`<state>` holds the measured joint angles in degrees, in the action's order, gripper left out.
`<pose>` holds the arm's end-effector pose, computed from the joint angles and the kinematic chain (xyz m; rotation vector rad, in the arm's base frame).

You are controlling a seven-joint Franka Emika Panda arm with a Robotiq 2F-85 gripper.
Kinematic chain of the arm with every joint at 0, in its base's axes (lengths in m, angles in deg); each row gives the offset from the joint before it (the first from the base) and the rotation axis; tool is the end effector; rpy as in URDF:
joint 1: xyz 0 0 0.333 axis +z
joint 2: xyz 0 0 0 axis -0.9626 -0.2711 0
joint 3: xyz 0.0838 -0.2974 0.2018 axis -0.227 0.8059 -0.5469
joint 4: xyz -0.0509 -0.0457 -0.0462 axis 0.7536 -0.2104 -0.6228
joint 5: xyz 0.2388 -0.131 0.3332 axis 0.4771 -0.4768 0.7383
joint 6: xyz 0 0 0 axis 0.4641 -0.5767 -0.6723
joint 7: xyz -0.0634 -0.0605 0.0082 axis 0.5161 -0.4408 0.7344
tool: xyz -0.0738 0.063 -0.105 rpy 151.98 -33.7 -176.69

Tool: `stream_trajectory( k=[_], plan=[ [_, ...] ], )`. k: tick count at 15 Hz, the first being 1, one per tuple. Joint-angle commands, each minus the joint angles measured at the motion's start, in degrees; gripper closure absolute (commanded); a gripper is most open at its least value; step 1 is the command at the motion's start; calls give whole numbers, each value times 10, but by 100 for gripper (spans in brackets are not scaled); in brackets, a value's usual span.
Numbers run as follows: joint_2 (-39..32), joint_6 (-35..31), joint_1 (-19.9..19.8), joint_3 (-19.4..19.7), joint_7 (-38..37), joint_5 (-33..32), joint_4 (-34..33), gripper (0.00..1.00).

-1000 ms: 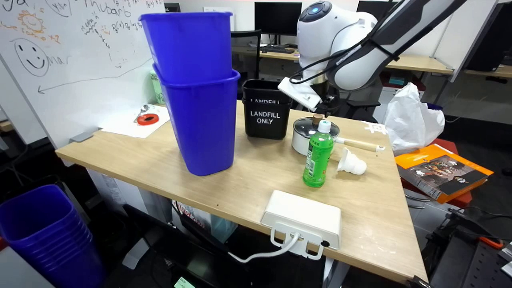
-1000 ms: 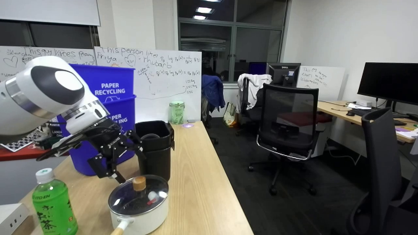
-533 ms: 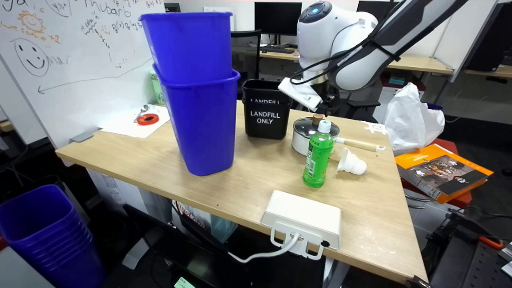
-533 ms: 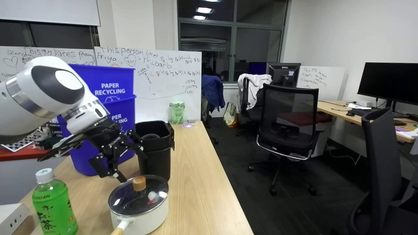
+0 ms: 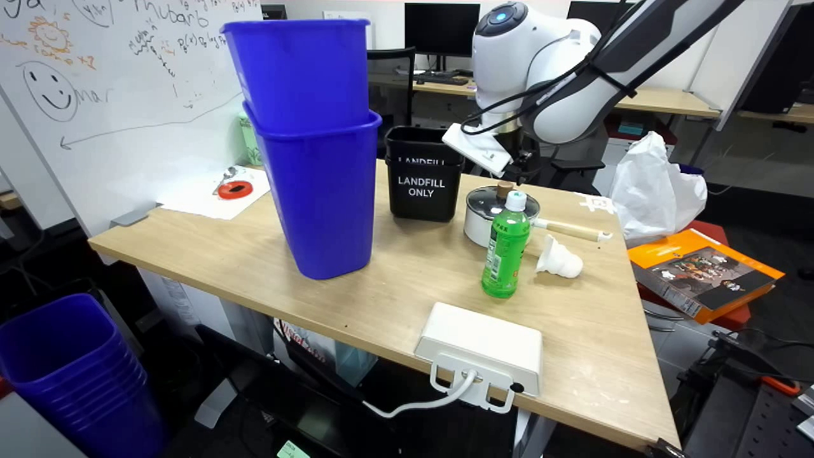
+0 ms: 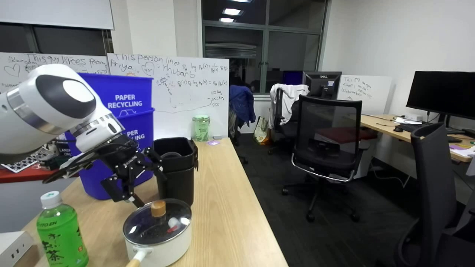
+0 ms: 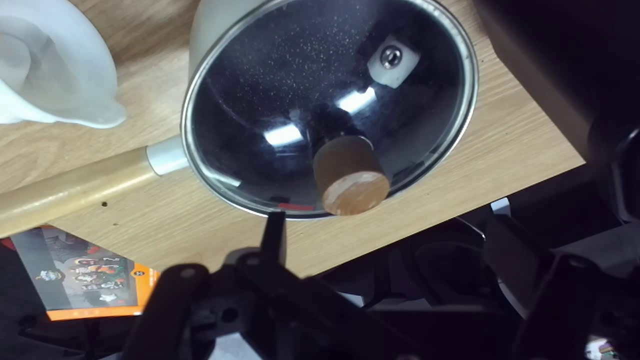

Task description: Uncover the pot and put the lid on the table

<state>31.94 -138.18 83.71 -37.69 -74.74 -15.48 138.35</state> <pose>0.6821 -0.0200 0.2541 2.0259 -1.9704 0.7432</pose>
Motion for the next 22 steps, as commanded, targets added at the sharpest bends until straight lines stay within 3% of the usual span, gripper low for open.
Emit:
stream_trajectory(
  k=[1,8,14,22],
  plan=[
    [1,3,-6,-7,-1,-2,-1,0],
    [-17,49,-2,-6,-31,25,-23,0],
    [-64,136,-7,-8,-90,115,-84,0],
    [-142,148,-5,17,-151,160,-170,0]
  ],
)
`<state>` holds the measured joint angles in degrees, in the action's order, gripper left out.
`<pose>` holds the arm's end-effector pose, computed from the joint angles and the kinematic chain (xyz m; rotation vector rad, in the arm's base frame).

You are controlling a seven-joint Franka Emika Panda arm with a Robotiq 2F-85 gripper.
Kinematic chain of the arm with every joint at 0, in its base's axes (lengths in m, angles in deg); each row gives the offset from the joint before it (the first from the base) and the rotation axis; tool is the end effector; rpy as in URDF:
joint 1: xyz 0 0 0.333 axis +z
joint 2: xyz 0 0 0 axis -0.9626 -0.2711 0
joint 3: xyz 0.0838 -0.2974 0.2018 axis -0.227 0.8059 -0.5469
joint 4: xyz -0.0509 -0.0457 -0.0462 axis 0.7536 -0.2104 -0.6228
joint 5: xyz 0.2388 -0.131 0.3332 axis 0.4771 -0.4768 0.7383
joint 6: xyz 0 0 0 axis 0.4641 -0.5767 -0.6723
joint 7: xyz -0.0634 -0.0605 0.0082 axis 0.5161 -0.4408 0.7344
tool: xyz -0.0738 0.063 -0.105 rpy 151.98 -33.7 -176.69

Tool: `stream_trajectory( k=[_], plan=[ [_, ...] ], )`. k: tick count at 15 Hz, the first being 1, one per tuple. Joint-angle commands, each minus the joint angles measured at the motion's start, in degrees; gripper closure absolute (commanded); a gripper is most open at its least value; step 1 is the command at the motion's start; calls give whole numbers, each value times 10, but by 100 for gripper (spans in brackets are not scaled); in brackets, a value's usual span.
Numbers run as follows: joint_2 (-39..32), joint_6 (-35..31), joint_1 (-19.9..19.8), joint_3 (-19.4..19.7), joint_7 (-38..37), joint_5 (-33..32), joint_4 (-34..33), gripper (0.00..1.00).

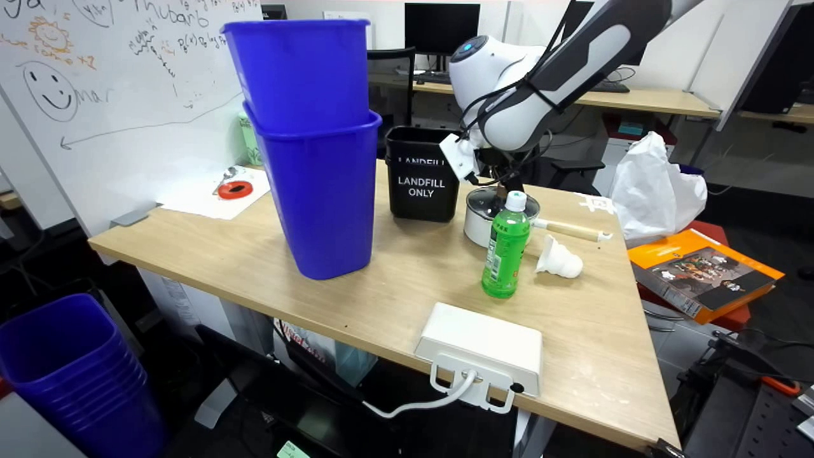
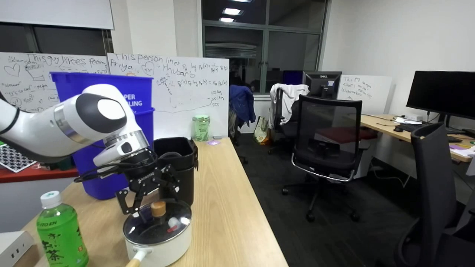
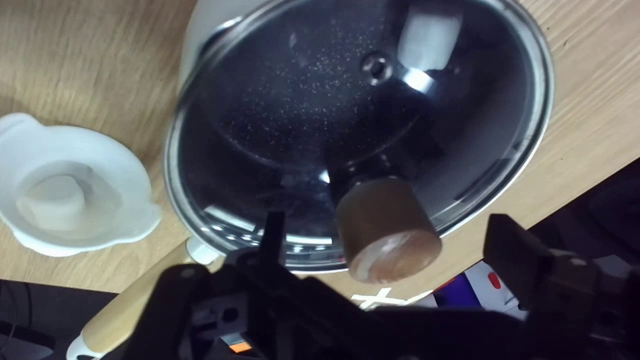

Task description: Uncover the pot and put the lid on the table

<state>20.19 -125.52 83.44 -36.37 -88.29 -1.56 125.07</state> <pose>0.7185 -0.0469 0.2009 1.4665 -2.3605 0.5768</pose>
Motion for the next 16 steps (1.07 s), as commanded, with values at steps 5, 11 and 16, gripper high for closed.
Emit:
stream_trajectory(
  k=[5,11,16],
  plan=[
    [-41,50,-8,3,-21,62,-74,10],
    [-46,77,-21,-5,-15,124,-103,37],
    [-44,74,-24,-3,-14,148,-112,81]
  ],
)
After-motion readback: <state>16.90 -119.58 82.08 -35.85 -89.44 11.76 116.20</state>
